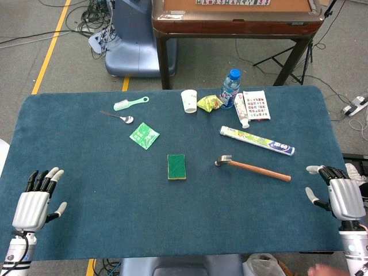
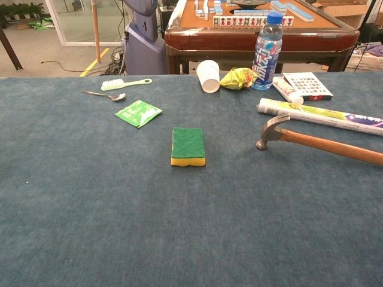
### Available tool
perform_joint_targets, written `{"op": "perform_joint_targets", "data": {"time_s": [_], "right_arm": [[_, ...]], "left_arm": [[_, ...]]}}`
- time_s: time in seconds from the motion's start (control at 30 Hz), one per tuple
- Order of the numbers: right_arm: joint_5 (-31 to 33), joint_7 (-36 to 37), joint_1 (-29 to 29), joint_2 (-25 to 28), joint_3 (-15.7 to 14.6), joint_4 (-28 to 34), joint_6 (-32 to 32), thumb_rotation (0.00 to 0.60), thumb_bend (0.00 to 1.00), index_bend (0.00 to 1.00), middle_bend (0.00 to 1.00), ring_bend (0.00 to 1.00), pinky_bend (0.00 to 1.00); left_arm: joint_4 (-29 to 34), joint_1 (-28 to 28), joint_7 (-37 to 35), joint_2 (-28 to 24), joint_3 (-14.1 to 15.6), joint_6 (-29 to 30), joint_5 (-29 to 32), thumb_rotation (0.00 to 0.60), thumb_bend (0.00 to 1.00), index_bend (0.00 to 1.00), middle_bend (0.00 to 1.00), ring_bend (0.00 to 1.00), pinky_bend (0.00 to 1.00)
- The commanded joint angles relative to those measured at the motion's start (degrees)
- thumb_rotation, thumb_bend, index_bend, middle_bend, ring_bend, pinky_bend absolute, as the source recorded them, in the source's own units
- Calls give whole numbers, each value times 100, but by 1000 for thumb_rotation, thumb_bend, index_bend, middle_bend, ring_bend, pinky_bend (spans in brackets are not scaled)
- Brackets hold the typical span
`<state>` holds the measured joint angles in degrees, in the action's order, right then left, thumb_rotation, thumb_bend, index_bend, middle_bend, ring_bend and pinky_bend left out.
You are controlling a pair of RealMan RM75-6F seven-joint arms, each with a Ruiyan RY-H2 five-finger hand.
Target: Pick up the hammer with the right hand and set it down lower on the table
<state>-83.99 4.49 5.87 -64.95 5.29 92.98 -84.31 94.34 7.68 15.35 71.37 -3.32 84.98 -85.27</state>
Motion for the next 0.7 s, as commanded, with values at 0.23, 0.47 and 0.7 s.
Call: {"op": "perform_joint_targets", "data": {"time_s": [0.23, 0.47, 0.7], "right_arm": [[-20, -118, 69, 90, -72, 102, 227, 600, 301, 334, 388, 292, 317], [-14, -351, 303, 307, -110, 374, 688, 600, 283, 334, 387, 294, 316], [285, -847, 579, 230, 30, 698, 1054, 600, 234, 334, 383, 295, 315]], "left_arm": [[14, -50, -22, -28, 31, 68, -25, 600, 221, 111, 108, 77, 0], [17, -124, -92, -57, 62, 186, -83, 600, 221, 111, 108, 77, 0], [0, -145, -141, -72, 77, 210, -122, 600, 221, 111, 108, 77, 0]]}}
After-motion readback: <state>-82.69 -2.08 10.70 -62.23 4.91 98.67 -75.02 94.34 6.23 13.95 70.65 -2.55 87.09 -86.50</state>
